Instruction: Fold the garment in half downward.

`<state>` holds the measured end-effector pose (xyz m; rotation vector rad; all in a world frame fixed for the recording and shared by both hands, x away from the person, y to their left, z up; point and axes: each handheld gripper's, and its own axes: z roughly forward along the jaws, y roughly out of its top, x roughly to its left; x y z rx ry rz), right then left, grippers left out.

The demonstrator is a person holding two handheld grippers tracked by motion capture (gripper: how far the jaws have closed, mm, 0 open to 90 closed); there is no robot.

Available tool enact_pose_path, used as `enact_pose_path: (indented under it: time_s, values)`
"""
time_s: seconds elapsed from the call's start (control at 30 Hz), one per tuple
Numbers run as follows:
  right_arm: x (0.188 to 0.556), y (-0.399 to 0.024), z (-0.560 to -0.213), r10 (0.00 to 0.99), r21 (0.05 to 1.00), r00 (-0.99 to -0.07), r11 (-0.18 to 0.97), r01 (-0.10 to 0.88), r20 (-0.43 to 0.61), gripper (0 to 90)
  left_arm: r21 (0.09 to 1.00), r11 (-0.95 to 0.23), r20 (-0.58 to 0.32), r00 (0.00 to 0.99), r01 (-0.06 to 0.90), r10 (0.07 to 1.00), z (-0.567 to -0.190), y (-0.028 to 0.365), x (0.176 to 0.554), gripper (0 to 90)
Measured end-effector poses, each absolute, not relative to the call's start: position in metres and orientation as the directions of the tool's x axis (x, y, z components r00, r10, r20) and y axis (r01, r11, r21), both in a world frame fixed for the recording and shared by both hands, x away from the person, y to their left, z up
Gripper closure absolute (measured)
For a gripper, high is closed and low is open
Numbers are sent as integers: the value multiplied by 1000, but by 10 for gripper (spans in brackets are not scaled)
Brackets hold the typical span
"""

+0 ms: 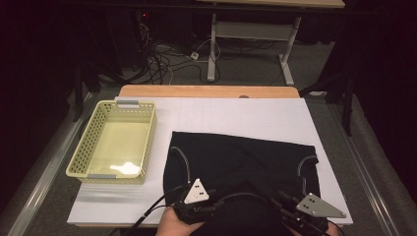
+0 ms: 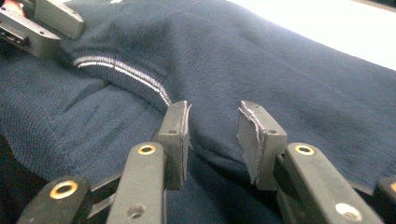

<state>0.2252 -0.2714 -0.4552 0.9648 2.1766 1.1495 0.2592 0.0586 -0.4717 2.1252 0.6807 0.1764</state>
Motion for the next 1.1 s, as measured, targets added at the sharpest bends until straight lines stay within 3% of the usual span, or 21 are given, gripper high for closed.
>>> enact_pose_path:
  time_s: [0.47,0.63,0.97,1.1]
  values:
    - [239,-255,-475,752,787,-653,457,415,-93,570,736,-526,-79,826,426,557,-482,51,261,495]
    - [239,-252,-481,746,771,-659,475,425,-97,560,733,-544,-28,817,408,575,-483,48,257,563]
    - [238,-254,-482,750,772,-649,488,407,-132,810,733,-547,-18,815,405,579,-482,48,257,767]
    - [238,-256,-481,740,773,-663,485,409,-113,836,738,-544,-20,819,399,574,-482,49,257,801]
